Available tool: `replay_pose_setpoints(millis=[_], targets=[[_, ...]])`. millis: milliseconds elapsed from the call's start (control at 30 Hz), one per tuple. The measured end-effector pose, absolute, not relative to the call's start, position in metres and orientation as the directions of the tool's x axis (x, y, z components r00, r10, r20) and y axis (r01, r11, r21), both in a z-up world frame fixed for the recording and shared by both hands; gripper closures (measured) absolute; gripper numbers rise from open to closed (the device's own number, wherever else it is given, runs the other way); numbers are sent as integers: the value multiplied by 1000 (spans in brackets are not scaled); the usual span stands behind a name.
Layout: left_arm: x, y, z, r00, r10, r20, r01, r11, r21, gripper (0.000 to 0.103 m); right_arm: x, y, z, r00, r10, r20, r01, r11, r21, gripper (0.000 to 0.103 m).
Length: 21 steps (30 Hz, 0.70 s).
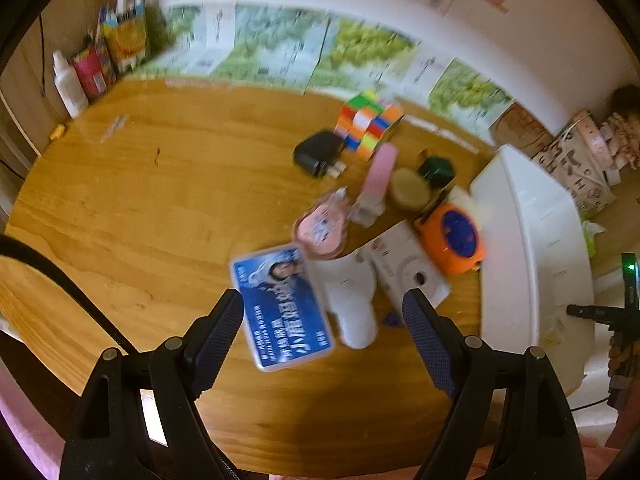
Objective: Organize rigid objects
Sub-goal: 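Move the left gripper to the blue floss box and grasp it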
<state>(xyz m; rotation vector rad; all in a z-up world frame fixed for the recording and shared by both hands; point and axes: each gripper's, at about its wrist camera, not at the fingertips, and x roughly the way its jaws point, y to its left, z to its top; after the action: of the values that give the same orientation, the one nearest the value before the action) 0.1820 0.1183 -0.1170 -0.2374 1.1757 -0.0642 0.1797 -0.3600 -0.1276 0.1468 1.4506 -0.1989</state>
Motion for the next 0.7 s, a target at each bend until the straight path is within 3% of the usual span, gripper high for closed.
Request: replay_pose_setpoints(millis=[700], targets=[[205,145,-177,188,-192,-963,-183,957,-227,19,183,-363,-123,86,-67,-994,294,955,-38,94]])
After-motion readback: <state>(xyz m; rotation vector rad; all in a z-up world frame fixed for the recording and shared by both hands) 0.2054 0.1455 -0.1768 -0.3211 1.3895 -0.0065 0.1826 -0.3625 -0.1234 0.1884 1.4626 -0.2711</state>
